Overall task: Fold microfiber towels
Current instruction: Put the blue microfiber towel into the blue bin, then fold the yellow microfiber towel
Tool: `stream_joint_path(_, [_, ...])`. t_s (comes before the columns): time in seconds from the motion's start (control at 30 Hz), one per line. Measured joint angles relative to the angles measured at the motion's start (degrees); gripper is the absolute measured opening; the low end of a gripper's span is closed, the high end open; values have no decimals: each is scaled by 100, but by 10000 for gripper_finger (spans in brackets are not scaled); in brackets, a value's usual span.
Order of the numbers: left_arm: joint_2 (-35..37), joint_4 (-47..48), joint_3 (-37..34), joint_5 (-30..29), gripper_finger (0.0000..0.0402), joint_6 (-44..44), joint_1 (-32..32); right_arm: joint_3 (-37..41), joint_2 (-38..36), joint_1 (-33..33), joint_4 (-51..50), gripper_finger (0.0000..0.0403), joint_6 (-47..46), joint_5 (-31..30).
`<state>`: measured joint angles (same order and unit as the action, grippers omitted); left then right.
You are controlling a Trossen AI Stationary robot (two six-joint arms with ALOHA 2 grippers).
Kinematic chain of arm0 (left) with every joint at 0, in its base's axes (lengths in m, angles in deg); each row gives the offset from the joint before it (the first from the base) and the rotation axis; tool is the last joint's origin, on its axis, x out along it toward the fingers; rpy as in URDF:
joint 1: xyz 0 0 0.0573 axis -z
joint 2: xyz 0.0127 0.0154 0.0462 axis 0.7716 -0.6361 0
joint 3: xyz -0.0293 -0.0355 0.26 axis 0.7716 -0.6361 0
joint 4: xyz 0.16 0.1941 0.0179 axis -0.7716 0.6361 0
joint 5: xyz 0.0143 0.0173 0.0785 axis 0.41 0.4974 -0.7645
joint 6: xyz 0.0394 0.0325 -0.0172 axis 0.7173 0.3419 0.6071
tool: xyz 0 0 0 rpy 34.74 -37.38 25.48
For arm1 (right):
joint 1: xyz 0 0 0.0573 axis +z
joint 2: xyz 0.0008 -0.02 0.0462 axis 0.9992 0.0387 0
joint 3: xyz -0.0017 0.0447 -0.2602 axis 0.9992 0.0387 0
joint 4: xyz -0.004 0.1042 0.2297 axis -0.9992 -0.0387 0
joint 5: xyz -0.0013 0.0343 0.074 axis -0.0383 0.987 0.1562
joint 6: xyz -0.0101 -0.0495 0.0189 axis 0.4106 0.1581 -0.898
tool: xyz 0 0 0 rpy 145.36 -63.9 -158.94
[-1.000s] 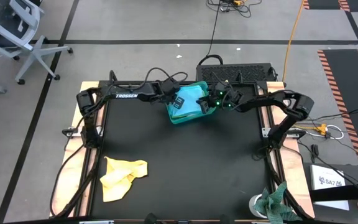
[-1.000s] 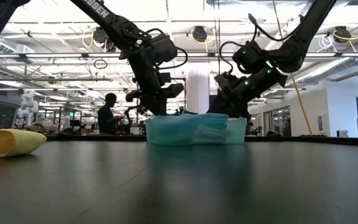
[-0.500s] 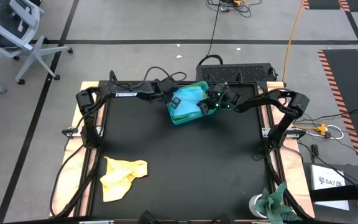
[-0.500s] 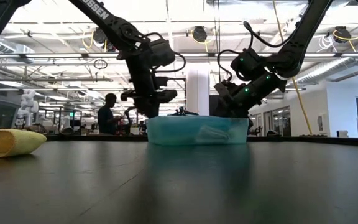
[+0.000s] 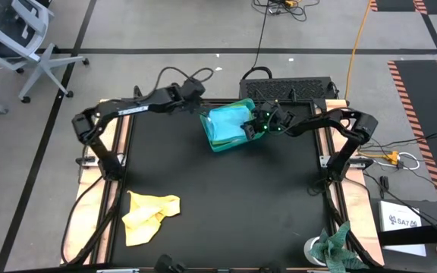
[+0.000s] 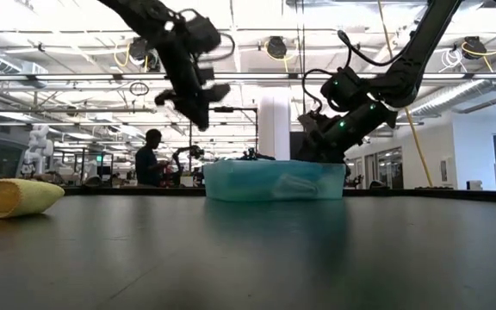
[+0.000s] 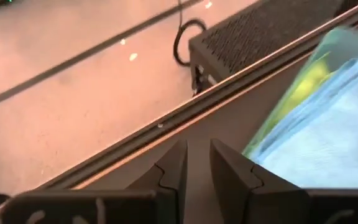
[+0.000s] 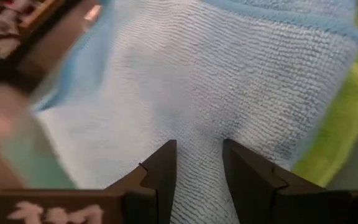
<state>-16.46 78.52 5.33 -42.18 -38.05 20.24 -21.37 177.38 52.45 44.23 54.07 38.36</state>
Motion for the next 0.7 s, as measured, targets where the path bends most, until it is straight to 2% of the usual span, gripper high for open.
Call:
stream_joint_path(0.23, [758,1163,2,82,72,-207,643,4,-839,73,219,121,-590,1355])
stream_joint_path(0.37, [1080,2157,2,-485,72,-1068,1461,1,-1593,272,222,121,-726,1666])
stream_joint_path(0.5, [1174,3365,-1,-1012,72,-2717,2460,0,-2331,561,77,121,-728,1679])
stream_joint_path(0.7, [1147,4867,-2,-1083,72,-5960,4062,-4,-3186,961,-467,121,-691,1672])
